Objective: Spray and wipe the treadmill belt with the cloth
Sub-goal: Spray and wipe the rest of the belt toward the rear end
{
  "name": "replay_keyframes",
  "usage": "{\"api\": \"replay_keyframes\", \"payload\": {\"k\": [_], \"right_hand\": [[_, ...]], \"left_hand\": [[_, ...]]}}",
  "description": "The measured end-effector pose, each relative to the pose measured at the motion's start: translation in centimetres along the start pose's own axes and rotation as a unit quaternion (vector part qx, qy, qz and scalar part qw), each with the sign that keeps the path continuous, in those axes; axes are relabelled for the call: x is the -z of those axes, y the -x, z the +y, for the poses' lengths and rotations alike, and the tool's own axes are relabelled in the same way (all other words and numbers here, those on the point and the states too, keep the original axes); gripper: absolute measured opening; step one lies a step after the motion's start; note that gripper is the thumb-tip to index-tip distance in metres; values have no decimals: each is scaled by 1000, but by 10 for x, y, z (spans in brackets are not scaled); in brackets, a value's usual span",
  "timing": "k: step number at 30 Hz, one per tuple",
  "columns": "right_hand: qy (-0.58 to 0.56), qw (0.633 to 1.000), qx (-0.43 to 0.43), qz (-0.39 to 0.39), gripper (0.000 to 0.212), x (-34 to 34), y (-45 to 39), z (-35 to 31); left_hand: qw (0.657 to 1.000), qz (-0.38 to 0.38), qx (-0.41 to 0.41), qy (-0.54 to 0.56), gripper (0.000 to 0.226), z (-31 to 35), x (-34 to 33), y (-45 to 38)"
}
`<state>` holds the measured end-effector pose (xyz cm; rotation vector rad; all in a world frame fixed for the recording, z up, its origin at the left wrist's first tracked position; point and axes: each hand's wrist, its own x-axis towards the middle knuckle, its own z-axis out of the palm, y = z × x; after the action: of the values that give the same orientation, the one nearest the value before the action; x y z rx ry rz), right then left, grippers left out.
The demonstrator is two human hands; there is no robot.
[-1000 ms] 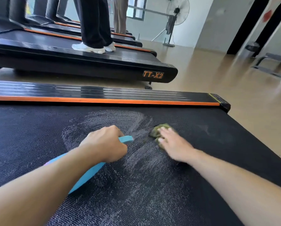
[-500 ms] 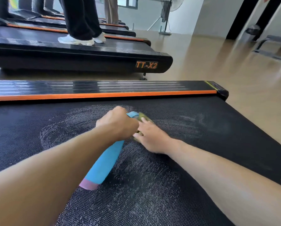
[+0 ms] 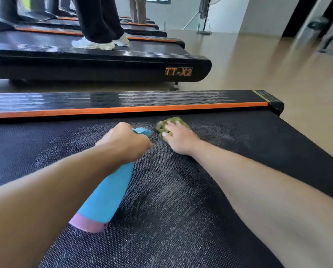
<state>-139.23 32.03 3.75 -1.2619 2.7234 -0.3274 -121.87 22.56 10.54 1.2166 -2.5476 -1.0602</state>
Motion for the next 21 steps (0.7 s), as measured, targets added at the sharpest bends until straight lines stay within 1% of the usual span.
{"api": "replay_keyframes", "payload": {"k": [1, 2, 3, 5, 6, 7, 8, 9, 10, 11, 12, 13, 15, 17, 19, 20, 21], "right_hand": [[-8, 998, 53, -35, 48, -1, 1, -21], [-16, 994, 86, -65, 52, -3, 0, -36], [-23, 991, 99, -83, 55, 0, -1, -43], [-36, 989, 106, -98, 50, 10, -9, -34], [-39, 992, 88, -86, 45, 14, -14, -17], [-39, 996, 47, -60, 38, 18, -21, 7], [-32, 999, -16, -33, 33, 23, -23, 34], [1, 996, -92, -12, 33, 24, -23, 58], [40, 986, -164, 11, 37, 25, -24, 80], [83, 972, -218, 15, 38, 27, -23, 94], [123, 965, -232, 12, 38, 25, -27, 97], [115, 966, -231, 6, 39, 23, -28, 92], [66, 983, -169, -3, 42, 23, -26, 58], [29, 997, -63, -41, 45, 20, -21, 13], [33, 993, 39, -107, 51, 14, -12, -31], [24, 989, 67, -133, 55, 9, -12, -42], [0, 987, 81, -137, 56, 7, -13, -44]], "left_hand": [[1000, 3, 2, 0, 33, -1, 0, -1], [1000, 4, 2, -1, 32, -2, 0, -2], [1000, 5, 2, 0, 31, -2, 0, -2], [1000, 1, 0, 3, 30, 0, -2, -3], [1000, -5, -2, 3, 31, 1, -3, -3], [1000, -10, -6, 1, 32, 1, -3, -2], [1000, -13, -13, -6, 32, 3, -5, 0], [1000, -15, -21, -17, 31, 3, -6, 2], [999, -16, -27, -24, 29, 4, -7, 3], [999, -17, -33, -29, 28, 4, -8, 4], [999, -18, -35, -29, 27, 4, -7, 4], [999, -20, -34, -26, 27, 3, -7, 5], [999, -22, -29, -14, 30, 1, -4, 4], [1000, -19, -24, 5, 36, -1, -1, 3], [1000, -19, -18, 11, 44, -1, 1, 4], [1000, -21, -17, 12, 48, 1, 1, 5], [999, -25, -17, 13, 50, 2, 2, 7]]}}
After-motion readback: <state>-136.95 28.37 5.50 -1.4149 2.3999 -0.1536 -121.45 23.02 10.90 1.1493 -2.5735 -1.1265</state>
